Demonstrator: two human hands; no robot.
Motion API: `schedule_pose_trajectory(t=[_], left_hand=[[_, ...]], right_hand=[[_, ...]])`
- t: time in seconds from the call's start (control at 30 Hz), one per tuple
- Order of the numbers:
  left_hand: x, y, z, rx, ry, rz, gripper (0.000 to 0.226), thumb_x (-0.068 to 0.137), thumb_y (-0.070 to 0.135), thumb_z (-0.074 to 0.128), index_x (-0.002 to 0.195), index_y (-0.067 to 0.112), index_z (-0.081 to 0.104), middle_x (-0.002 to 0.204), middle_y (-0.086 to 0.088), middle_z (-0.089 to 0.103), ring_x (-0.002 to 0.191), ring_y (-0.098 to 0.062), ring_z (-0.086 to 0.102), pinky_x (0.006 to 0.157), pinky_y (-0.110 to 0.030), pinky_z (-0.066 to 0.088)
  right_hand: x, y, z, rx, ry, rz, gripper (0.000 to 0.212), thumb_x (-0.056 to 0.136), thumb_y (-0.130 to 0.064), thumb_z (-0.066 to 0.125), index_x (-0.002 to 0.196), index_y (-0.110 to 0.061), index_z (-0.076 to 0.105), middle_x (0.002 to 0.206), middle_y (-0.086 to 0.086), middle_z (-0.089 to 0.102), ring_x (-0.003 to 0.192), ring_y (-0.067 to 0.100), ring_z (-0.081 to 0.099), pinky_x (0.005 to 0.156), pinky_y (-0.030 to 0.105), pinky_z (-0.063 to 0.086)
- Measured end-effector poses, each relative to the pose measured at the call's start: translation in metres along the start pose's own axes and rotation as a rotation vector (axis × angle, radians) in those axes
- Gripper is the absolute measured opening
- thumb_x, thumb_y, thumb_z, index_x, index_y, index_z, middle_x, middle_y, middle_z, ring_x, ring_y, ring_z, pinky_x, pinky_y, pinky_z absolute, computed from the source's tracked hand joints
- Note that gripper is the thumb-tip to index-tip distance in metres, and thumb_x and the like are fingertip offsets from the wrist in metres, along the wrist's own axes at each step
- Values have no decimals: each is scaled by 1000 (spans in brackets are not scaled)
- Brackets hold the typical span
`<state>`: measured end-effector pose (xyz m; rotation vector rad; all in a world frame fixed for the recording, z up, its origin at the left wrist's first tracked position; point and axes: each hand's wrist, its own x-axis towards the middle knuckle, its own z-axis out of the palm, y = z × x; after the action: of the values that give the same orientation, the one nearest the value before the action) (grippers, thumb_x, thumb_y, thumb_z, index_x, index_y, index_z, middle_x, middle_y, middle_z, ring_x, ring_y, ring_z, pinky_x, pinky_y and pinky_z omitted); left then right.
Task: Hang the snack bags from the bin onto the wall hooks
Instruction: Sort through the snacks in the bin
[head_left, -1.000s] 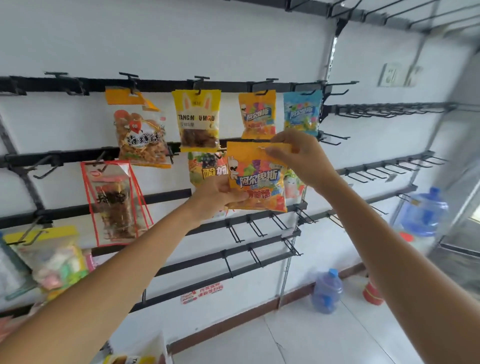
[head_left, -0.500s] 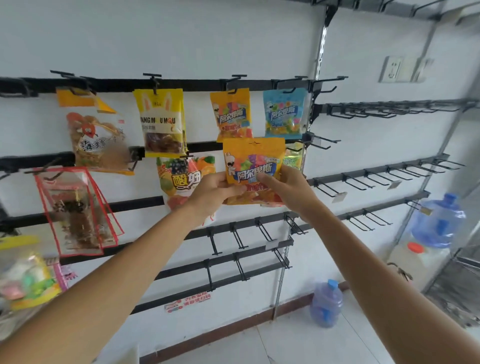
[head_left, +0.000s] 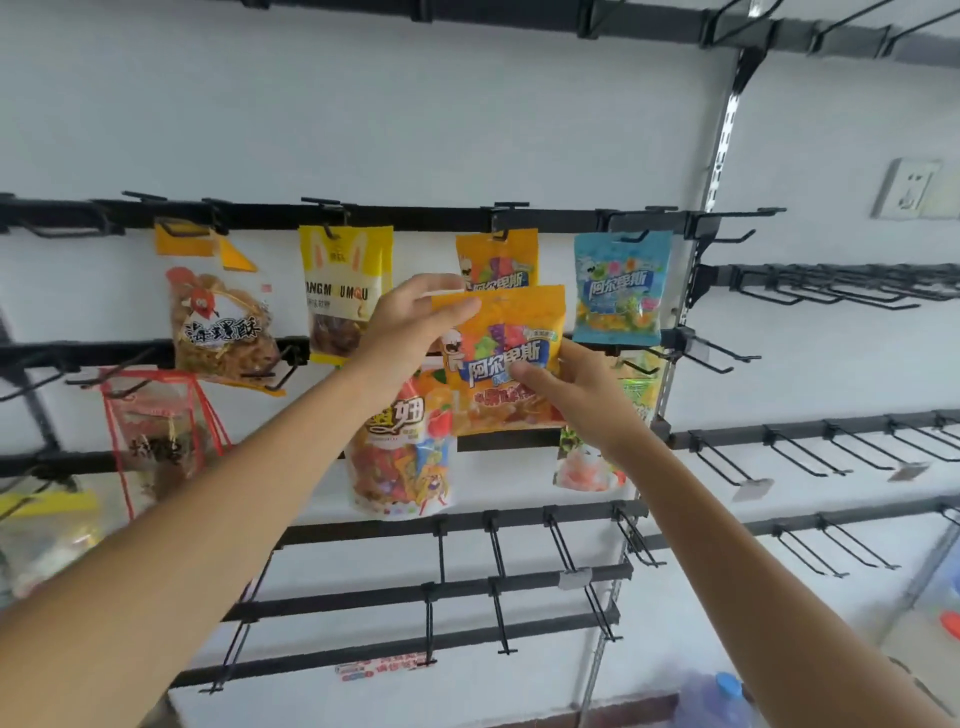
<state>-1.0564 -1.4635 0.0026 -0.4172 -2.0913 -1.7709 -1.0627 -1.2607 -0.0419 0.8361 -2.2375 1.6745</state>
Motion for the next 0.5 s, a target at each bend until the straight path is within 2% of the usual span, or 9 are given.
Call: schedule_pose_trajectory(t=[0.07, 0.13, 0.2, 0.3, 0.4, 0.5], left_hand=[[20, 4, -5, 96, 0, 51, 18, 83, 30, 76, 100, 29, 70, 111, 12, 69, 106, -4, 63, 99, -38, 49], [37, 2, -8, 151, -20, 71, 10, 83, 27, 75, 93, 28, 73, 111, 10, 69, 108, -7, 62, 102, -41, 47], [52, -2, -11, 187, -40, 86, 7, 84, 24, 75, 90, 25, 74, 107, 7, 71, 107, -10, 63, 103, -41, 46], [72, -9, -16, 230, -67, 124, 4, 85, 21, 74, 89, 22, 73, 97, 5, 72, 99, -11, 66, 100, -41, 49], [88, -15, -17, 246, -82, 155, 3, 86, 22, 74, 89, 22, 74, 96, 6, 73, 99, -11, 66, 100, -43, 49], [100, -16, -12, 277, -97, 181, 4, 86, 24, 73, 90, 21, 73, 95, 9, 72, 99, -6, 64, 101, -38, 47]], right_hand=[[14, 6, 4, -4, 1, -8, 26, 93, -28, 64, 114, -12, 65, 99, -4, 75, 84, 8, 72, 68, 18, 54], [27, 12, 6, -12, 3, -23, 25, 93, -28, 64, 113, -12, 65, 98, -2, 75, 83, 10, 72, 68, 19, 54], [40, 17, 8, -19, -7, -21, 26, 93, -29, 64, 112, -12, 65, 99, 0, 75, 86, 14, 73, 72, 26, 57], [56, 21, 3, -70, 7, -46, 22, 91, -30, 65, 108, -16, 62, 96, -2, 75, 86, 12, 72, 71, 24, 56], [73, 21, -6, -133, 179, -82, 30, 90, -38, 65, 111, -19, 55, 95, -3, 71, 84, 11, 69, 70, 29, 56], [91, 14, -14, -252, 307, -164, 28, 93, -35, 63, 114, -19, 56, 102, -6, 67, 88, 7, 65, 68, 17, 52]])
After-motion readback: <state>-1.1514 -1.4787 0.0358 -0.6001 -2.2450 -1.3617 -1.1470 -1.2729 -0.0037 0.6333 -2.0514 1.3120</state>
